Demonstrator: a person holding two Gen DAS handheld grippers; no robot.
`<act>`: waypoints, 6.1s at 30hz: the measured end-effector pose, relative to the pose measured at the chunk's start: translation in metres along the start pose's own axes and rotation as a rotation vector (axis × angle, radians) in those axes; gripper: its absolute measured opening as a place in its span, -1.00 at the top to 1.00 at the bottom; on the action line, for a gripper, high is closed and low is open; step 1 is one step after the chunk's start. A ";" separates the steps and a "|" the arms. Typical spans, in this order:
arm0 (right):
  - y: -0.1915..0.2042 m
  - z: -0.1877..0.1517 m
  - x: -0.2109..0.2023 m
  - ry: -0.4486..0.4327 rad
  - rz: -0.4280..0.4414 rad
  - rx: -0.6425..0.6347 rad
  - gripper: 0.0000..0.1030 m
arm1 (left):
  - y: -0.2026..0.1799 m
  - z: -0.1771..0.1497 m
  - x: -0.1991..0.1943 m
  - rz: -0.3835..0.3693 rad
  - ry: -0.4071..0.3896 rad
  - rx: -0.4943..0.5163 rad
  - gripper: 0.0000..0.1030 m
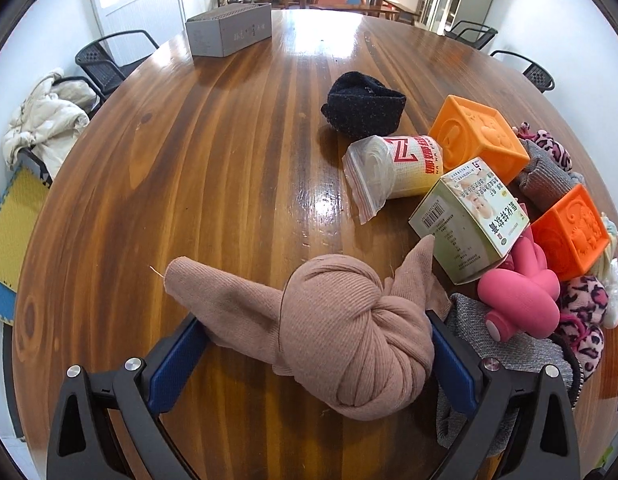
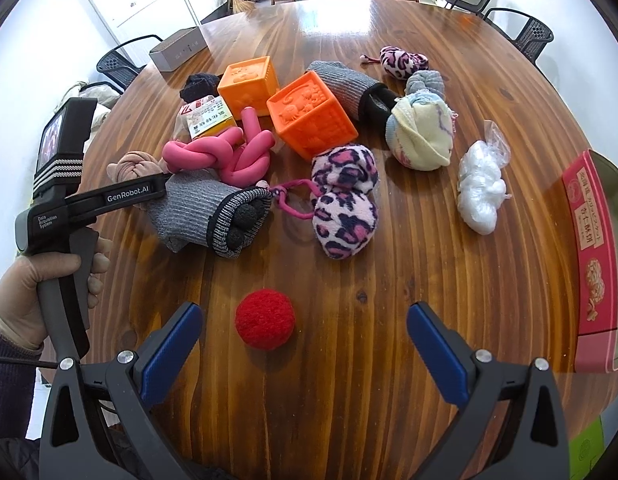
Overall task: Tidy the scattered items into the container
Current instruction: 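Grasp the pink knit bundle with the left tool while the right tool grasps the red pompom ball, then carry the pink knit and red pompom with both tools over the red cardboard box, then open both tools to drop the pink knit and red pompom into the box, then move both open tools back toward the items on the table, then grasp the grey knit sock with the left tool while the right tool grasps the cotton bag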
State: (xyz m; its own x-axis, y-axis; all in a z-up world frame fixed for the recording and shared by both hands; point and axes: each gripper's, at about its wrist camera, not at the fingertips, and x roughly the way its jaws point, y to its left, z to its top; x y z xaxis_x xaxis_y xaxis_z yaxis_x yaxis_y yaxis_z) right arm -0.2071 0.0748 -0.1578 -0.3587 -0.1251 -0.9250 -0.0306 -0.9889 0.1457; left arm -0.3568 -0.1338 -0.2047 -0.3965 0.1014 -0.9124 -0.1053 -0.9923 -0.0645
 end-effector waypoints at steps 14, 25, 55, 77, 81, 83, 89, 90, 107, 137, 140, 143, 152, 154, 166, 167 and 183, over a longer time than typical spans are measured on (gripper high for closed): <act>0.007 -0.004 0.001 0.004 0.007 -0.023 -0.86 | -0.002 -0.004 0.004 -0.017 -0.038 0.042 -0.99; 0.019 -0.010 0.017 0.074 0.034 -0.082 0.00 | 0.002 -0.010 -0.023 -0.030 -0.105 0.079 -0.22; -0.011 -0.015 -0.010 -0.024 0.018 -0.019 0.26 | -0.064 -0.021 -0.112 -0.131 -0.219 0.143 -0.22; -0.228 -0.052 -0.117 -0.228 -0.082 0.250 0.26 | -0.295 -0.067 -0.163 -0.275 -0.258 0.351 -0.22; -0.268 -0.069 -0.128 -0.243 -0.096 0.324 0.26 | -0.333 -0.077 -0.165 -0.301 -0.252 0.405 -0.22; -0.284 -0.074 -0.134 -0.249 -0.101 0.348 0.26 | -0.351 -0.081 -0.167 -0.314 -0.252 0.428 -0.22; -0.314 -0.081 -0.144 -0.275 -0.111 0.377 0.26 | -0.391 -0.086 -0.171 -0.340 -0.258 0.475 -0.22; -0.318 -0.081 -0.146 -0.280 -0.113 0.380 0.26 | -0.395 -0.087 -0.171 -0.345 -0.258 0.482 -0.22; -0.351 -0.073 -0.149 -0.269 -0.118 0.388 0.15 | -0.479 -0.071 -0.162 -0.494 -0.199 0.566 -0.37; -0.290 -0.053 -0.133 -0.245 0.008 0.256 -0.44 | -0.276 -0.079 -0.162 -0.174 -0.214 0.118 -0.37; -0.265 -0.043 -0.124 -0.232 0.034 0.224 -0.43 | -0.234 -0.083 -0.163 -0.122 -0.211 0.056 -0.37; -0.236 -0.033 -0.115 -0.221 0.052 0.189 -0.44 | -0.191 -0.083 -0.159 -0.079 -0.211 -0.002 -0.37; -0.170 -0.007 -0.086 -0.172 0.070 0.167 -0.44 | -0.104 -0.067 -0.133 -0.040 -0.178 -0.109 -0.37; -0.159 -0.003 -0.080 -0.163 0.065 0.167 -0.43 | -0.098 -0.062 -0.124 -0.062 -0.156 -0.096 -0.37; -0.139 -0.002 -0.054 -0.106 0.035 0.246 -0.43 | -0.078 -0.048 -0.074 -0.120 -0.037 -0.126 -0.37; -0.138 -0.003 -0.053 -0.104 0.032 0.253 -0.43 | -0.078 -0.046 -0.073 -0.125 -0.033 -0.124 -0.37; -0.130 -0.006 -0.041 -0.074 0.002 0.289 -0.43 | -0.072 -0.038 -0.031 -0.164 0.021 -0.100 -0.37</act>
State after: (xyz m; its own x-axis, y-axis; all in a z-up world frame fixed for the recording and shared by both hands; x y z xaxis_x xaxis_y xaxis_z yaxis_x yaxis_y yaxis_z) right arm -0.1829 0.2078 -0.1403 -0.4259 -0.1105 -0.8980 -0.2900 -0.9235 0.2512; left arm -0.3026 -0.0682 -0.1869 -0.3627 0.2620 -0.8943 -0.0752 -0.9648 -0.2521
